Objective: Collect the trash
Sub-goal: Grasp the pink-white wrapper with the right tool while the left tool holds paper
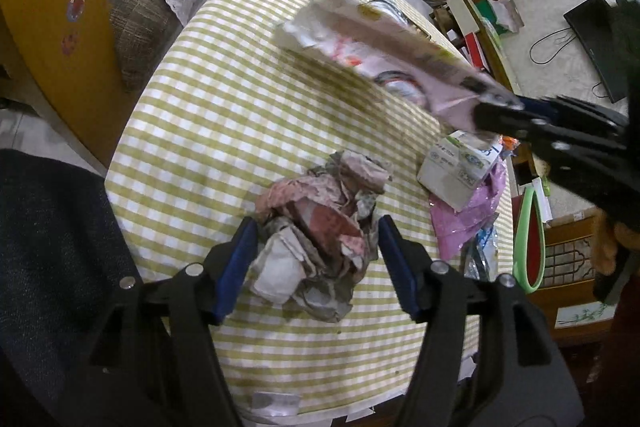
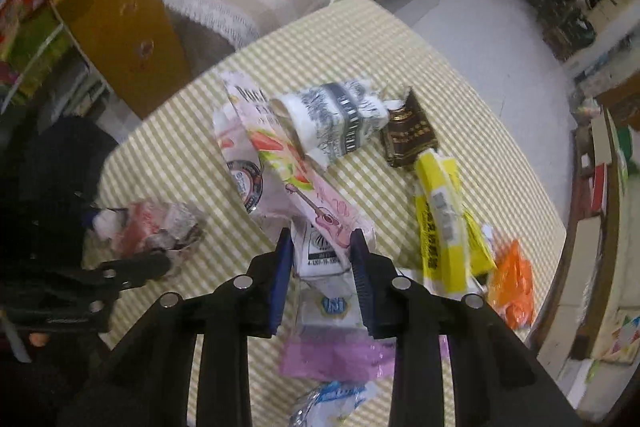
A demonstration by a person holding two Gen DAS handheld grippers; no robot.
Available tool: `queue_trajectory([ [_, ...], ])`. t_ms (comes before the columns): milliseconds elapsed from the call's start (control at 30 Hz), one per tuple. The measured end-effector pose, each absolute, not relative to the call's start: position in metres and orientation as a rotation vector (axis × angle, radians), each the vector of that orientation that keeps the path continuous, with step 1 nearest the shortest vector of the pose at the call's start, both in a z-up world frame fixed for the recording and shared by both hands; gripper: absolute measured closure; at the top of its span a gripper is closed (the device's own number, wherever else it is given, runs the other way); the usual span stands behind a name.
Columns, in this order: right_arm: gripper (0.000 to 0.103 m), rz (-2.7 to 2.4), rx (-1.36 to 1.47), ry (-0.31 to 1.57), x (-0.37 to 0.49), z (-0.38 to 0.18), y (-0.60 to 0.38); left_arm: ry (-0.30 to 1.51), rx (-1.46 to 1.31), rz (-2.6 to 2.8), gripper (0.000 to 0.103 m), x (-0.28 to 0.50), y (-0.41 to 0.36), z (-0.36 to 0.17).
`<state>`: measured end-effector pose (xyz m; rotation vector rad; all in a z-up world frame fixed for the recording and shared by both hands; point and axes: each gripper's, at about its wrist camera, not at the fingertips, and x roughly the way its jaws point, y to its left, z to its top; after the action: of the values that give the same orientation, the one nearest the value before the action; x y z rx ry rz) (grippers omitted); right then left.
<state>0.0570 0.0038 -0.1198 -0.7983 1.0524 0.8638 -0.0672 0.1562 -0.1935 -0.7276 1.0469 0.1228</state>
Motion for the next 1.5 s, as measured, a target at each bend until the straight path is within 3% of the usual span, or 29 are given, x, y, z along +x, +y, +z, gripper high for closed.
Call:
queue_trajectory([
  [200,0.075,0.799,-0.653,1.039,0.044,-0.085,-0.044,1.048,-0.695,0.126,0.036,-0.055,0.146,-0.191],
  [400,0.073,0.743,-0.572,1.132,0.033,-0.101,-0.084,1.050,-0.650,0.131,0.035,-0.047,0.138,-0.190],
  [467,0.059,0.739,-0.550,1.149,0.029,-0.103,-0.091,1.047,-0.643,0.131,0.039,-0.046,0.137,-0.188],
  [500,0.046,0.737,-0.534,1.142,0.028,-0.102,-0.094,1.046,-0.643,0.131,0.047,-0.046,0.136,-0.188],
  [533,0.042,0.741,-0.520,1.135,0.025,-0.099,-0.096,1.041,-0.654,0.127,0.052,-0.047,0.137,-0.188],
  [667,0.034,0.768,-0.456,1.104,0.026,-0.082,-0.094,1.028,-0.690,0.131,0.055,-0.050,0.141,-0.189],
  [833,0.034,0.804,-0.479,1.087,0.034,-0.079,-0.070,1.030,-0.683,0.132,0.055,-0.048,0.139,-0.189],
  [1167,0.034,0.927,-0.574,1.198,0.017,-0.125,-0.019,1.010,-0.727,0.147,0.055,-0.053,0.149,-0.191],
  [1267,0.044,0.931,-0.586,1.247,0.012,-0.143,-0.023,1.006,-0.739,0.148,0.055,-0.054,0.150,-0.192],
  [1300,0.052,0.927,-0.582,1.263,0.012,-0.148,-0.025,1.007,-0.732,0.149,0.055,-0.053,0.149,-0.191],
  [1500,0.055,0.899,-0.555,1.309,0.020,-0.168,-0.031,1.011,-0.733,0.147,0.055,-0.051,0.148,-0.191],
])
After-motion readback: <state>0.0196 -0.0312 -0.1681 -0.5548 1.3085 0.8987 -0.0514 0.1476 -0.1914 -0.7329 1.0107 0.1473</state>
